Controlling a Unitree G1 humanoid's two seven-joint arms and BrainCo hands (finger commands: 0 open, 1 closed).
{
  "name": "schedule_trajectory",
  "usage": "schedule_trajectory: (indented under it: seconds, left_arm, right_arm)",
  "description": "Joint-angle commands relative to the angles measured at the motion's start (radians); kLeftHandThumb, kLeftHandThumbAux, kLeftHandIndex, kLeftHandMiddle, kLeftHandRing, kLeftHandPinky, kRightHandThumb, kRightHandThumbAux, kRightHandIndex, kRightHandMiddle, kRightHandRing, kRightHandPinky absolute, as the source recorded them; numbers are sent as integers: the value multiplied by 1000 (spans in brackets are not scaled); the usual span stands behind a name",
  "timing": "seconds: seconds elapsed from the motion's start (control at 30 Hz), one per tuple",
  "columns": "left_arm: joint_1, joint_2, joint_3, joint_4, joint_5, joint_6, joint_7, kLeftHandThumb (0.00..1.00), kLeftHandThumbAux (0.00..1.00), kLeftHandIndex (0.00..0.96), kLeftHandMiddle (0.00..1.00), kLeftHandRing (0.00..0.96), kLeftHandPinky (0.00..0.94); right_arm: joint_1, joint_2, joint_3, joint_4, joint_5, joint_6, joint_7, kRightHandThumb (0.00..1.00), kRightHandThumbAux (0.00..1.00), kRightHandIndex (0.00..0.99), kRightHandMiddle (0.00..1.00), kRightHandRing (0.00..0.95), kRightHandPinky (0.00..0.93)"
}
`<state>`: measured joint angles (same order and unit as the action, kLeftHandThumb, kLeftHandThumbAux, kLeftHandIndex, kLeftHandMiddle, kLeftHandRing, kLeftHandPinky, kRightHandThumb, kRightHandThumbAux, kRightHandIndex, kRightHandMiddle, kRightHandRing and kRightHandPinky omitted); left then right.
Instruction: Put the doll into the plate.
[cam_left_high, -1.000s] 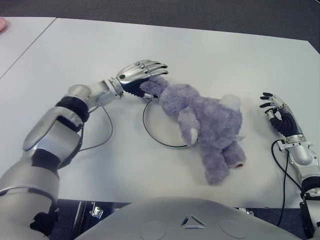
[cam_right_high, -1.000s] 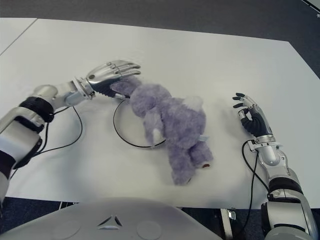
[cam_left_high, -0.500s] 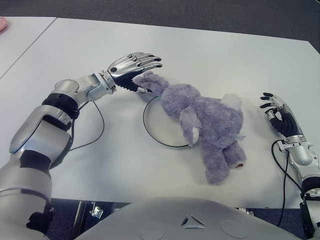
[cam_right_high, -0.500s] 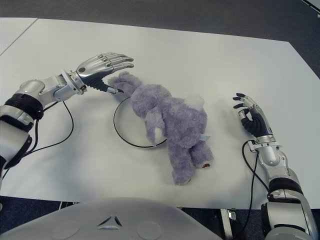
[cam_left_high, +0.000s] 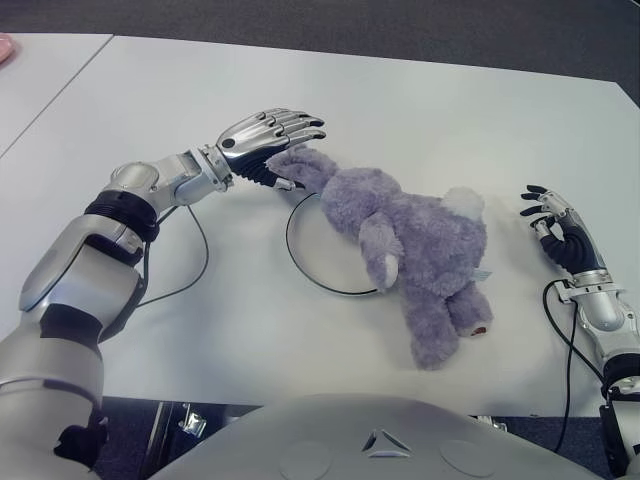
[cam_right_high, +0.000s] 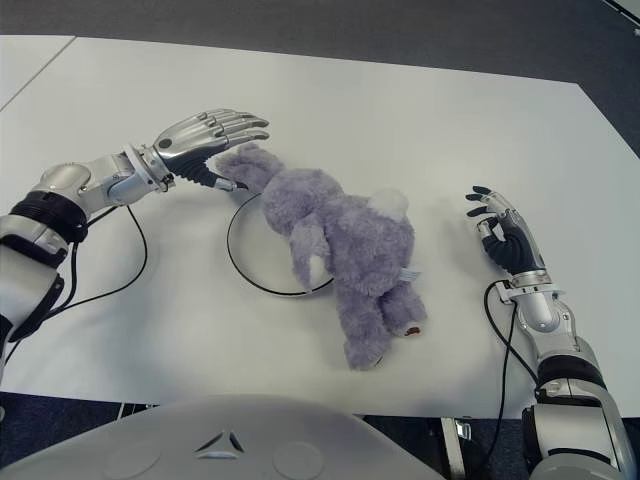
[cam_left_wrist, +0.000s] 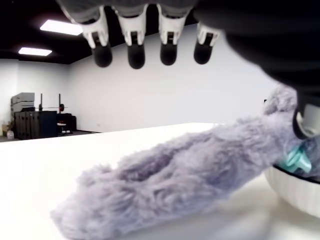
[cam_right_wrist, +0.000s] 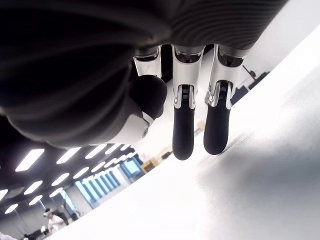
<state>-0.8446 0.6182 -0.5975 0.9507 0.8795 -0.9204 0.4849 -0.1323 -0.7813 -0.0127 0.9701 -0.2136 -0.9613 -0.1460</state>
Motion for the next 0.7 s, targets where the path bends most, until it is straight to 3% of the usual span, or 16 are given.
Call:
schedule_trajectory:
  seconds: [0.03,0.1,0.23,0.47,0.7]
  left_arm:
    - [43,74,32,-24,23,19,65,203,324,0,0,0,0]
    - [53,128,53,-28,46,39,158,206,313,0,0,0,0]
    - [52,148,68,20,60,61,304,127,322,0,7,0,0]
    - [34,120,67,132,52,86,478,13,338,7,72,34,0]
    - [-7,94,108,221,-12,55,544,1,371,27,109,68,0]
  right_arm:
    - [128,213,87,99,-51,55,10,1000,738,191,123,322,416]
    - [127,213,88,102,-53,56,8,1000,739,189,123,322,416]
    - [125,214,88,107,-60,57,1,1000,739,188,125,326,416]
    - [120,213,92,113,-68,66,-7,1000,738,193,128,333,416]
    - [114,211,92,123,-68,69,-4,1000,738,194,128,331,416]
